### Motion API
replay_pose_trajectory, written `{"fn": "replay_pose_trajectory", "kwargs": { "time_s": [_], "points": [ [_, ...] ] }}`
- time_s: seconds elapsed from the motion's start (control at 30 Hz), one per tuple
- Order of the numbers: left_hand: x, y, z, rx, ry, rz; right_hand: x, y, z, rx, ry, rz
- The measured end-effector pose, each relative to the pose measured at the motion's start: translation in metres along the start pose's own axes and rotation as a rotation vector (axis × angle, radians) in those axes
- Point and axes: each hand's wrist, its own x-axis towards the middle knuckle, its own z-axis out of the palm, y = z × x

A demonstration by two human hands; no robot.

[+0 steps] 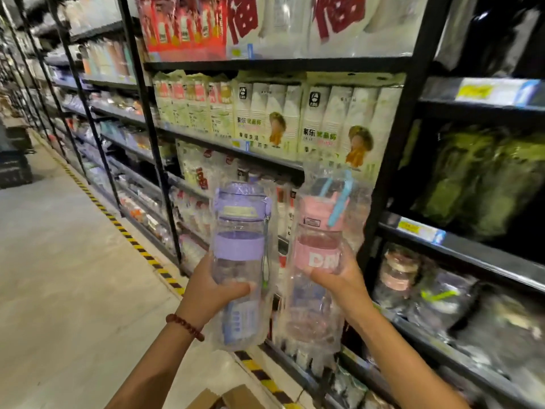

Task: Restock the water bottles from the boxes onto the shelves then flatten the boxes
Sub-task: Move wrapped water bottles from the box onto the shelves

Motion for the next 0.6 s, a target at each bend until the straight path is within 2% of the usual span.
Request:
{"fn": "replay_pose_trajectory", "kwargs": {
  "time_s": [0.3, 0.47, 0.6],
  "points": [
    [-0.009, 0.015, 0.095, -0.163, -0.288, -0.01, -0.08, -0.015, -0.098, -0.128, 0.409, -0.016],
    [-0.005, 0.033, 0.161, -0.206, -0.452, -0.009, -0.117, -0.044, -0.155, -0.199, 0.55, -0.064],
    [-0.002, 0.058, 0.228, -0.2, -0.552, 0.058, -0.135, -0.065, -0.201, -0.204, 0.672, -0.088]
  ]
}}
